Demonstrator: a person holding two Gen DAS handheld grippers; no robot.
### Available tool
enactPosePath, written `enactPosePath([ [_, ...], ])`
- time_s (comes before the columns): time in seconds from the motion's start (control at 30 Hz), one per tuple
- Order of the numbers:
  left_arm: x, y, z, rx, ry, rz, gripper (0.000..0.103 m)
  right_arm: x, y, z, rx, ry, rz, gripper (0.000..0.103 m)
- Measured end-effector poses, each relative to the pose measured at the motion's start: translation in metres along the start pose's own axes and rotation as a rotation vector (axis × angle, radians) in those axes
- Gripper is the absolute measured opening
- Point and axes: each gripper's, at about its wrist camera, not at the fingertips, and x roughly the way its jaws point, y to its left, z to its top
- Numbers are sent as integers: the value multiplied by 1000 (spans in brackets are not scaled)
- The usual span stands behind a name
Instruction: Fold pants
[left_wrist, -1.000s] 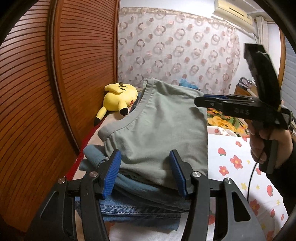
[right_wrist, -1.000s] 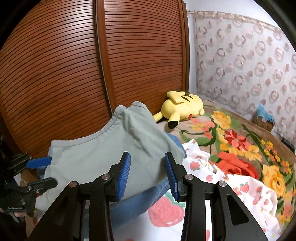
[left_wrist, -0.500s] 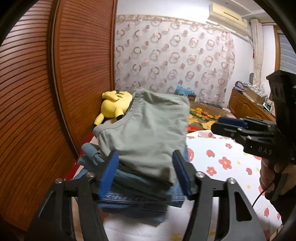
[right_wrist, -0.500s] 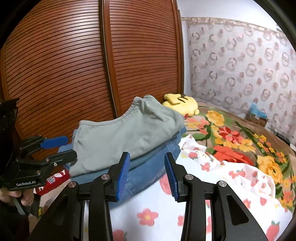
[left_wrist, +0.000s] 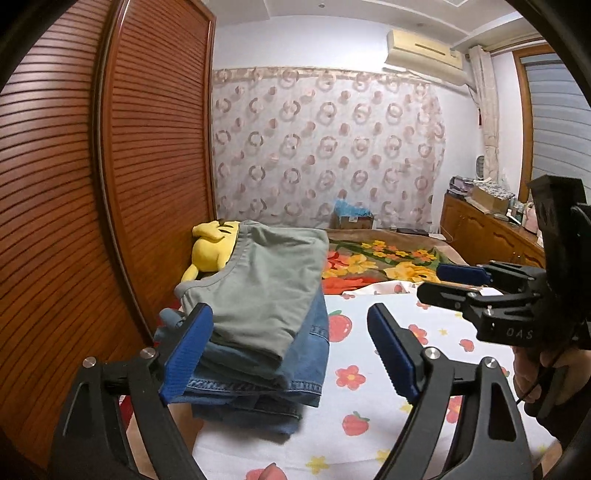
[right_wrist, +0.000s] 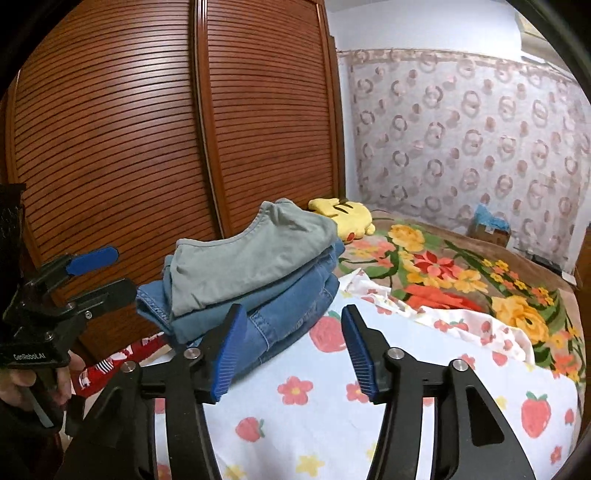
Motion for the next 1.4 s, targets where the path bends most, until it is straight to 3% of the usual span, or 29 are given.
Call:
enactPosePath([
  [0.43,-23,-22,-11,0,-19,-1,86,-48,9,-31,55,-35,-96,62],
  [0.7,-30,-53,-21,25,-9,-88,86,-89,19,-52,82,-63,-175,62],
  [1.4,-65,-136,-20,105,-19,-209,86,-175,65,-79,141,-146,-372,62],
])
